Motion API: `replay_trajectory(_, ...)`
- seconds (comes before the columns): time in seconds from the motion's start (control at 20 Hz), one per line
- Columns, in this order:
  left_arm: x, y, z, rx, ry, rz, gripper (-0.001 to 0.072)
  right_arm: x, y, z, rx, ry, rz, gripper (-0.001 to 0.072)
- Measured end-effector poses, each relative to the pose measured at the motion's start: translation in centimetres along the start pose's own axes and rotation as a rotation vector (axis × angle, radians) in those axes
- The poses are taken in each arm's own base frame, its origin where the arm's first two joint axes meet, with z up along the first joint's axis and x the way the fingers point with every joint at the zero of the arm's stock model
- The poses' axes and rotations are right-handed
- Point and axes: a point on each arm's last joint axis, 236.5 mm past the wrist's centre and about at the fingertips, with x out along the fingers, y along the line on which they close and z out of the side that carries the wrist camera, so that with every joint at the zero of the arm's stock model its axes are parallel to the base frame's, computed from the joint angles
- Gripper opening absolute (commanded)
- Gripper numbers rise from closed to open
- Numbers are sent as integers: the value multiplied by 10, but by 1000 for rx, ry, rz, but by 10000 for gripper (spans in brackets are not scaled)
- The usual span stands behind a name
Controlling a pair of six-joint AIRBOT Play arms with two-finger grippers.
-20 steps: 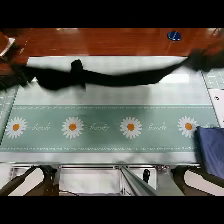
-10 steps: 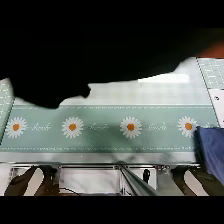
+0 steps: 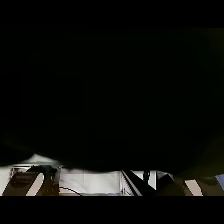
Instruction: Fold the shirts.
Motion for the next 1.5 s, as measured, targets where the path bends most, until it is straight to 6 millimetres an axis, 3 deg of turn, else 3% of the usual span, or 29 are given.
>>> replay_trajectory(0.1,25,0,-32,-9,103,-20,24,18,-2,-21,30,92,20,23)
replay_trajectory(0.35,125,-13,-159,-69,455,-64,24,101,5,-79,120,309,171,23)
replay_trajectory(0.45,168,-21,-207,-121,548,-65,24,148,3,-108,172,389,229,23)
replay_trajectory(0.6,234,-31,-259,-202,611,-58,24,224,-13,-146,259,477,258,23)
replay_trajectory(0.8,327,-49,-300,-328,592,-79,24,338,-37,-180,398,517,290,24)
replay_trajectory(0.95,374,-73,-344,-457,659,-116,24,412,-41,-206,529,542,354,24)
replay_trajectory(1.05,388,-89,-373,-534,718,-138,25,448,-42,-225,621,562,386,25)
replay_trajectory(1.15,393,-103,-398,-592,787,-157,25,472,-41,-242,700,584,405,40)
replay_trajectory(1.3,392,-112,-416,-650,852,-175,26,488,-42,-257,785,604,415,205)
replay_trajectory(1.35,391,-113,-418,-676,868,-182,103,489,-42,-258,806,607,422,314)
replay_trajectory(1.4,388,-113,-418,-699,889,-190,357,487,-42,-256,822,612,433,412)
replay_trajectory(1.45,384,-110,-417,-726,917,-196,506,482,-43,-254,838,620,453,412)
replay_trajectory(1.5,381,-105,-415,-752,938,-198,506,475,-46,-253,851,634,467,412)
